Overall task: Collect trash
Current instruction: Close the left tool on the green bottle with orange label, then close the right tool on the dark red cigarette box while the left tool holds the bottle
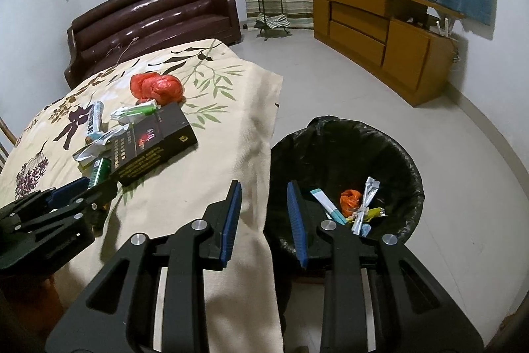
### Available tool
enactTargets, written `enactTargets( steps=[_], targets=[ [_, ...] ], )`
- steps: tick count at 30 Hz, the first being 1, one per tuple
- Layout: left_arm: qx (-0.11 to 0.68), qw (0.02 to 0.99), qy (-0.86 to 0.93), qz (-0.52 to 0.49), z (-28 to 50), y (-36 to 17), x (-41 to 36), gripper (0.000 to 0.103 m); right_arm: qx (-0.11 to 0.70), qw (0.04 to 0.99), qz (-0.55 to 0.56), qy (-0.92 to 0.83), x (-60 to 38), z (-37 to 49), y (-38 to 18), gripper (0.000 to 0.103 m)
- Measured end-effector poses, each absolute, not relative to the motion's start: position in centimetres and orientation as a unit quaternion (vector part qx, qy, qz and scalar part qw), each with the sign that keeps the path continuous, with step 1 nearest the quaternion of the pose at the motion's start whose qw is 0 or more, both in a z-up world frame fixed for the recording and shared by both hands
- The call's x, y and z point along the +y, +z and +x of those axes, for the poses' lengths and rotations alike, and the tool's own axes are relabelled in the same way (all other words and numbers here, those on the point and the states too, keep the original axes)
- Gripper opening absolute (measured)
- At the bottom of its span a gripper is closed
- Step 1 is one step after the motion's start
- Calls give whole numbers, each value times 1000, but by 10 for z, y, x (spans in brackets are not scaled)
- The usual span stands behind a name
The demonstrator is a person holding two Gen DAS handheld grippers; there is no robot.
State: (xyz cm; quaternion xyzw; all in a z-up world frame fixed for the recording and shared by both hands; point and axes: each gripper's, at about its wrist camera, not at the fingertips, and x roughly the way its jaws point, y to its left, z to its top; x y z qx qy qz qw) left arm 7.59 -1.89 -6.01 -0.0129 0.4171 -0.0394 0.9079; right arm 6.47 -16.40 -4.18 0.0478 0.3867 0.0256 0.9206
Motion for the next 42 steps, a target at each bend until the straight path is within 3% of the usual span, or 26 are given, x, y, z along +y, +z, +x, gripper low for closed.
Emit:
enactTargets(
  steps=[3, 8, 23, 25, 31, 35, 42],
  targets=[
    [420, 906, -47, -9, 76, -62, -20, 29, 388, 920, 48, 27, -162, 66, -43, 28],
    [417, 907, -58, -4, 74, -62, -22, 26, 391, 919, 47, 29, -159, 65, -45, 28],
    [405, 913, -50, -16, 61, -50, 8, 25, 392, 918, 38, 55, -130, 68, -41, 30],
    [402, 914, -42, -19, 61, -47, 17, 25, 390, 918, 37, 62, -122, 69, -39, 38],
    [396, 918, -18, -30, 60, -44, 47, 25, 385, 919, 26, 82, -94, 75, -31, 39],
    [391, 920, -4, -39, 59, -41, 66, 25, 383, 919, 20, 89, -75, 81, -28, 48],
    [385, 921, 11, -58, 58, -41, 96, 25, 397, 913, 19, 92, -58, 89, -32, 49]
  ],
)
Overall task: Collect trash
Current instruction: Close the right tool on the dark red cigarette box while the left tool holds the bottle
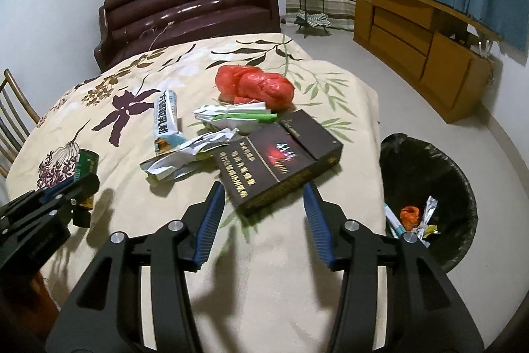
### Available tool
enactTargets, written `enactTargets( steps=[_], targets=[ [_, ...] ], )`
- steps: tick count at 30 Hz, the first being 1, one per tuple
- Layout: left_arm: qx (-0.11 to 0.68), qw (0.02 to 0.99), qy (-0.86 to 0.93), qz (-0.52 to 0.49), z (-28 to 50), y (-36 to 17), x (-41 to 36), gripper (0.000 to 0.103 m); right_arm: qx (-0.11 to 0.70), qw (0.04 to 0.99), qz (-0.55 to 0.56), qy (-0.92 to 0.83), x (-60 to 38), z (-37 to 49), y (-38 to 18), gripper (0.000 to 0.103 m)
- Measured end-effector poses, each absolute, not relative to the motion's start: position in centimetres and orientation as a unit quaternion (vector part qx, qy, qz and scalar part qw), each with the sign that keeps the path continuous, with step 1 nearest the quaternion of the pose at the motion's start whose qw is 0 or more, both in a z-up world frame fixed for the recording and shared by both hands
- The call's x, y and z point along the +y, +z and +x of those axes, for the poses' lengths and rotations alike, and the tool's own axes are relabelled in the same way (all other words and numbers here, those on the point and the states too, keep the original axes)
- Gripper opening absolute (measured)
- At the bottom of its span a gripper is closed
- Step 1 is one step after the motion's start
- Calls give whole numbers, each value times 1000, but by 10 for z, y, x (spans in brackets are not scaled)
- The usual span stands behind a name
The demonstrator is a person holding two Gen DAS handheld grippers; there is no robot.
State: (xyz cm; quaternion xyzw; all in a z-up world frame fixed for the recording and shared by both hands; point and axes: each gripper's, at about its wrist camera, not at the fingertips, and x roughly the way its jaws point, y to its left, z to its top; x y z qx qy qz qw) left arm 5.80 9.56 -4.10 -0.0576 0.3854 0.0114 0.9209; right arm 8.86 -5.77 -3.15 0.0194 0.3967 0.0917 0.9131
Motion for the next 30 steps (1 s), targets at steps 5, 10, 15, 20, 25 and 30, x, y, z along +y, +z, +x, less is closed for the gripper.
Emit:
enactTargets(
  steps=[5, 10, 15, 20, 25, 30],
  targets=[
    [383, 921, 17, -69, 57, -41, 111, 25, 405, 909, 30, 88, -51, 95, -32, 55],
    [383, 920, 21, -77, 58, -43, 124, 25, 411, 908, 24, 82, -42, 100, -35, 58],
    [384, 919, 24, -83, 58, -45, 132, 25, 420, 903, 41, 81, -44, 105, -40, 60],
    [383, 919, 24, -86, 60, -45, 136, 25, 425, 900, 54, 79, -46, 114, -43, 64],
    [386, 918, 25, -87, 61, -47, 135, 25, 425, 899, 67, 81, -50, 123, -43, 64],
    [391, 916, 25, -89, 65, -50, 137, 25, 424, 899, 83, 72, -56, 133, -42, 69]
  ],
)
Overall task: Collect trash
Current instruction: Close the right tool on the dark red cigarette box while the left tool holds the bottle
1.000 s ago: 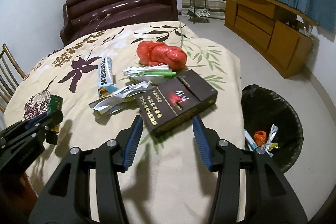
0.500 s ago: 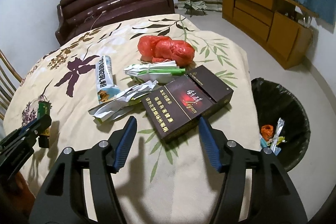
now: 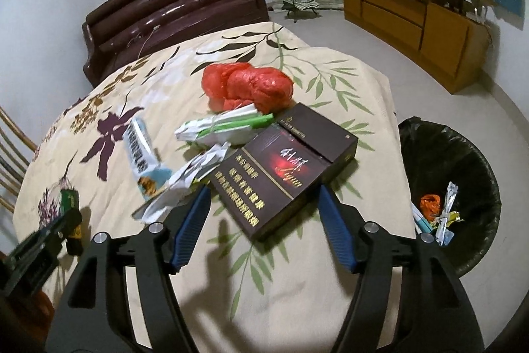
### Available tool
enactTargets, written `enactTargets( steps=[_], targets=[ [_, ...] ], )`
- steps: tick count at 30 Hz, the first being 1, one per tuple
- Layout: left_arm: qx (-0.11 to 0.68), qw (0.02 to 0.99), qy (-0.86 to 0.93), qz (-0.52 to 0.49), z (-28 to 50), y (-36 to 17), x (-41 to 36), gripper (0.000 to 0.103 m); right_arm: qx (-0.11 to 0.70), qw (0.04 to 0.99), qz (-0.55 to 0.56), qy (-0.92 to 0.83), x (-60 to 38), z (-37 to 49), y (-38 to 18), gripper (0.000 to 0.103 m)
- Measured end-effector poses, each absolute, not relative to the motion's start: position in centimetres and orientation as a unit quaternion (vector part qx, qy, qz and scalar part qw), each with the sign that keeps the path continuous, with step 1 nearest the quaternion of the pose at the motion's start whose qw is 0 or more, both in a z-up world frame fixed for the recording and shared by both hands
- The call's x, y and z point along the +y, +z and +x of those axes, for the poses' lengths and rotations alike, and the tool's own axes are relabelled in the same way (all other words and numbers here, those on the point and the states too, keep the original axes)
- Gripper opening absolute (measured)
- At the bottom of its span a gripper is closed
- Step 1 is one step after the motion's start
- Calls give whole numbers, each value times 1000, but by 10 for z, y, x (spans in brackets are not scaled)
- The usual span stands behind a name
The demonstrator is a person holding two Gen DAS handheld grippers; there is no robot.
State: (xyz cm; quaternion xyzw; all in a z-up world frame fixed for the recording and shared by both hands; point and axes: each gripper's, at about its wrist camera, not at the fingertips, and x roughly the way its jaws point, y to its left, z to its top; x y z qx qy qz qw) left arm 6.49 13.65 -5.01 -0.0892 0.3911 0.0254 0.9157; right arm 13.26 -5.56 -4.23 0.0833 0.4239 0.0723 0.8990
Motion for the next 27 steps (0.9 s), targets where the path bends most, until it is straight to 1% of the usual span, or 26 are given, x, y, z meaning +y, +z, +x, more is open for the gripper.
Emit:
enactTargets(
  steps=[2, 7, 9, 16, 22, 27],
  targets=[
    [392, 915, 24, -89, 66, -50, 136, 25, 423, 900, 84, 66, -55, 136, -42, 72],
    [391, 916, 22, -90, 71, -51, 138, 25, 425, 900, 82, 51, -52, 146, -43, 74],
    [392, 915, 21, -91, 73, -51, 139, 25, 427, 900, 78, 46, -50, 150, -44, 76],
    [394, 914, 15, -91, 73, -52, 138, 25, 436, 898, 44, 40, -57, 145, -47, 76],
    [394, 914, 15, -92, 73, -52, 139, 25, 434, 899, 44, 47, -65, 136, -41, 76],
    [391, 915, 13, -94, 74, -52, 141, 25, 427, 901, 63, 41, -64, 146, -34, 76]
  ],
)
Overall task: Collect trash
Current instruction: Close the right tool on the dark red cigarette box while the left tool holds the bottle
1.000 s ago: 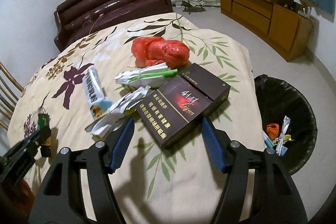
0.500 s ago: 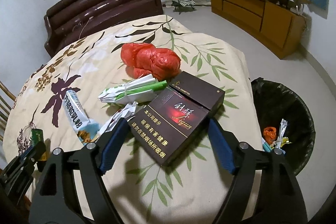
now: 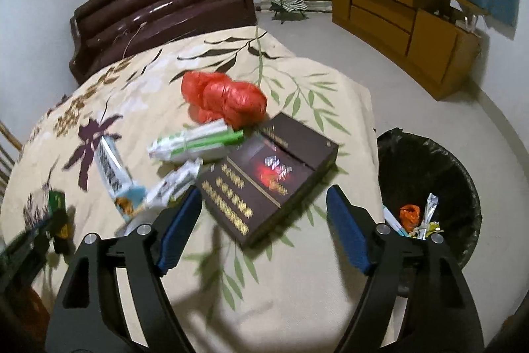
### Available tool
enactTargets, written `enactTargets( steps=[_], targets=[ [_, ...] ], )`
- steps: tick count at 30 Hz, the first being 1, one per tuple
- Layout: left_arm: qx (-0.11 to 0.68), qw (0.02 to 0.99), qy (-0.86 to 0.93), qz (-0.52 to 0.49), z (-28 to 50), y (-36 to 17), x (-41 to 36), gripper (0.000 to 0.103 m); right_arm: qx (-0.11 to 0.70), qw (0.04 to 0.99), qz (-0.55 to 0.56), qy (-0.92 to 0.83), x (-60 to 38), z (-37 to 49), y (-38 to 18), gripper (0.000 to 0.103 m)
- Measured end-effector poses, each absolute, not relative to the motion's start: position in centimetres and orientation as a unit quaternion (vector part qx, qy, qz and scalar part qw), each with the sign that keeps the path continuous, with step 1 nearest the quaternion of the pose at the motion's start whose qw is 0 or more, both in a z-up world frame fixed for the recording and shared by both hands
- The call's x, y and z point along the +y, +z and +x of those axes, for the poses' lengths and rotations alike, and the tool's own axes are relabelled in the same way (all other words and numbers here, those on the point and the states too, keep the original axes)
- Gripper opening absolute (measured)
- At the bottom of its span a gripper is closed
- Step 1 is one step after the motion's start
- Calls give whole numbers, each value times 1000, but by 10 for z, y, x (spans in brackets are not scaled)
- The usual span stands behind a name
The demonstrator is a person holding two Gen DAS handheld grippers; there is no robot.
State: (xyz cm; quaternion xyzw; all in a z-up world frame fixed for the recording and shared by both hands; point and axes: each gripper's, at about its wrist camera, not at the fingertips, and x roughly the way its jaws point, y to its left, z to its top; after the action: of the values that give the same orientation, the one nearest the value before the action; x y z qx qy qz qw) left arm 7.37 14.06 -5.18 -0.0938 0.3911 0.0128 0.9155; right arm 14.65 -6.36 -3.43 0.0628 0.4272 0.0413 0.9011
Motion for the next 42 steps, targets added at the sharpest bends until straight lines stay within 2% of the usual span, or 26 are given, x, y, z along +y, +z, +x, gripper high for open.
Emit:
enactTargets(
  steps=[10, 17, 24, 29, 38, 40, 42],
  targets=[
    [396, 913, 9, -101, 80, -55, 148, 25, 441, 893, 94, 1, -63, 171, -41, 78],
    [396, 913, 3, -100, 80, -55, 147, 25, 446, 893, 65, 11, -67, 160, -39, 78],
    [396, 913, 3, -100, 79, -55, 147, 25, 430, 898, 91, 0, -66, 167, -29, 78],
    [396, 913, 2, -100, 79, -55, 147, 25, 446, 892, 69, -20, -53, 180, -42, 79],
    [396, 913, 0, -98, 79, -54, 141, 25, 452, 890, 55, -7, -67, 152, -45, 79],
    [396, 913, 0, -98, 79, -54, 141, 25, 454, 890, 49, -4, -72, 145, -47, 76],
    [396, 913, 0, -96, 79, -54, 142, 25, 449, 893, 30, 1, -72, 139, -47, 64]
  ],
)
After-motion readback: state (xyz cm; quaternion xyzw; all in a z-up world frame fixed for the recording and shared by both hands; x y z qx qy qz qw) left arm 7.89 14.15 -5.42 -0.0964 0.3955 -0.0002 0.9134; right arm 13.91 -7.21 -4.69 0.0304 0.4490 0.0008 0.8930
